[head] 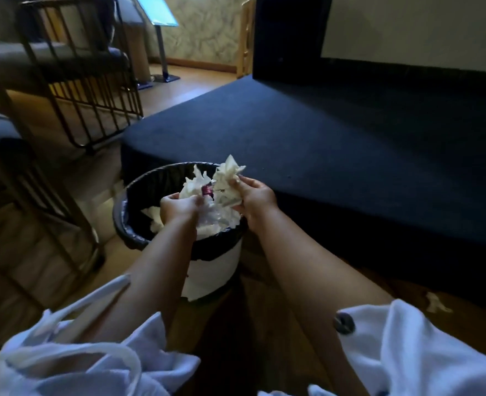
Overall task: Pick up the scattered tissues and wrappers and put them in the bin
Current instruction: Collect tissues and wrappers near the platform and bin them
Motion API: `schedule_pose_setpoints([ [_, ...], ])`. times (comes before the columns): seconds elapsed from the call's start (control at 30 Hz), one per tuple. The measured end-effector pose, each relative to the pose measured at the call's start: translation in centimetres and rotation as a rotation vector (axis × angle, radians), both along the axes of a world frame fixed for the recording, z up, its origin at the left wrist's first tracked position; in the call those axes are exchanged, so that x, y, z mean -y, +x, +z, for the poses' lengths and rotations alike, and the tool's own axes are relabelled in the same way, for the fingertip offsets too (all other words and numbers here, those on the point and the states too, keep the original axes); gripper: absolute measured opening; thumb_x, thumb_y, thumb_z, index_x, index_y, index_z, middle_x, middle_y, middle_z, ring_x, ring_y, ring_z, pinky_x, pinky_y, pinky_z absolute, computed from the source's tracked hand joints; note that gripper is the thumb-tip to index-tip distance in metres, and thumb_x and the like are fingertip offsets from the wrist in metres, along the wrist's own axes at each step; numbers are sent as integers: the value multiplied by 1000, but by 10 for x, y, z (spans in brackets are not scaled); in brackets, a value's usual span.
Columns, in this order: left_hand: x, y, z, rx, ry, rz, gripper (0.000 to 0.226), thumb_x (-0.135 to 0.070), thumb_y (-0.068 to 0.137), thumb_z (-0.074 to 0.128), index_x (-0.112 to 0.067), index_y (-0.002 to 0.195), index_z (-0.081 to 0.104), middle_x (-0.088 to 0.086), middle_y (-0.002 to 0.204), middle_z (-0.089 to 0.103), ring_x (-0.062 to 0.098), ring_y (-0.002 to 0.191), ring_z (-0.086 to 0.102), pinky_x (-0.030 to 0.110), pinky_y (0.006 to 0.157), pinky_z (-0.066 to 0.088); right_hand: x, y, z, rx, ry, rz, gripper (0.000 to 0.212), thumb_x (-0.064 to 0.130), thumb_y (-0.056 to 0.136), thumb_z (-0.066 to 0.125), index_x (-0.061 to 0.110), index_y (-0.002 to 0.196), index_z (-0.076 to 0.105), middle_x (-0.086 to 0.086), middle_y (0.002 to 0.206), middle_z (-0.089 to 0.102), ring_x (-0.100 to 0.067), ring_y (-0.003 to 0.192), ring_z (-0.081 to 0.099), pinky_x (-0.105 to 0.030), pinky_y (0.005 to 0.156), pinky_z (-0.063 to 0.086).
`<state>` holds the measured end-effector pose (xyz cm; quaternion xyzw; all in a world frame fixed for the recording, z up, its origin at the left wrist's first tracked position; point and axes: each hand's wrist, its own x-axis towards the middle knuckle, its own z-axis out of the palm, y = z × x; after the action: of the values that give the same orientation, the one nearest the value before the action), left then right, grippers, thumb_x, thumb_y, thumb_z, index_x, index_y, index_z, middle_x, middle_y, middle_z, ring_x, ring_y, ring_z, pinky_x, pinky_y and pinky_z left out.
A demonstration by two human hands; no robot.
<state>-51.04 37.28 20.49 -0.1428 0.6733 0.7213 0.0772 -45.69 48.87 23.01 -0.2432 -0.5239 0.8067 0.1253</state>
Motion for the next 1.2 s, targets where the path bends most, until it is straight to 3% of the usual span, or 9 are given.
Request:
schedule_pose_setpoints([
  [0.07, 8, -5, -5, 35, 31, -71, 66, -30, 66, 79, -6, 122, 52, 18, 112, 63, 29, 95, 63, 44, 87, 53, 10, -11, -1, 91, 50, 56, 9, 17, 88, 62, 10, 95, 63, -13, 99, 66, -29, 92, 59, -38, 74, 50],
  [0.17, 13, -3, -2, 29, 92, -136, 89, -49, 57, 76, -9, 131, 48, 11, 118, 63, 20, 98, 61, 35, 85, 50, 14, -12, 1, 163, 79, 93, 37, 25, 94, 52, 4, 125, 53, -14, 133, 51, -29, 116, 51, -41, 91, 47],
  [0.27, 8, 1, 4, -42, 36, -120, 69, -38, 81, 65, -6, 137, 39, 12, 126, 57, 22, 106, 58, 32, 88, 45, 6, 2, 6, 166, 123, 123, 43, 29, 97, 45, 6, 134, 43, -18, 141, 43, -37, 128, 43, -46, 98, 43],
  [0.4, -16, 32, 16, -217, -156, -112, 54, -25, 88, 60, -5, 134, 41, 14, 131, 51, 26, 119, 52, 30, 100, 42, -15, 37, -3, 86, 155, 80, 28, 27, 97, 45, 9, 117, 54, -18, 129, 54, -34, 121, 50, -38, 83, 48],
  [0.53, -54, 85, 11, -312, -222, -297, 44, -23, 84, 64, -9, 123, 50, 15, 121, 58, 26, 112, 57, 40, 100, 46, -49, 105, -20, 91, 215, 25, 21, 26, 97, 44, 17, 112, 57, -4, 114, 57, -24, 113, 55, -39, 91, 49],
  [0.77, -137, 215, -28, -253, -546, -949, 45, -24, 87, 63, -11, 127, 49, 10, 127, 54, 6, 85, 56, 18, 66, 48, -111, 263, -76, 243, 271, -151, 23, 13, 96, 44, 7, 113, 59, -2, 94, 62, -9, 77, 56, -23, 63, 46],
  [0.97, -198, 335, -43, -274, -603, -1320, 43, -24, 86, 62, -10, 125, 51, 12, 131, 50, 23, 111, 57, 35, 89, 52, -151, 413, -135, 398, 184, -351, 19, 6, 95, 43, 15, 88, 59, 1, 76, 59, -5, 57, 55, -14, 45, 40],
  [1.07, -222, 383, -51, -277, -684, -1446, 47, -20, 87, 61, -7, 129, 48, 17, 136, 47, 29, 120, 51, 44, 100, 46, -160, 492, -167, 514, 134, -434, 16, 4, 95, 42, 9, 93, 57, -1, 72, 56, -7, 52, 50, -13, 39, 35],
  [1.2, -250, 441, -49, -363, -776, -1545, 45, -8, 91, 53, 2, 133, 41, 18, 139, 43, 32, 129, 43, 39, 108, 36, -176, 583, -209, 685, 179, -596, 24, 10, 95, 46, -7, 105, 60, -1, 77, 59, -16, 67, 53, -20, 53, 41],
])
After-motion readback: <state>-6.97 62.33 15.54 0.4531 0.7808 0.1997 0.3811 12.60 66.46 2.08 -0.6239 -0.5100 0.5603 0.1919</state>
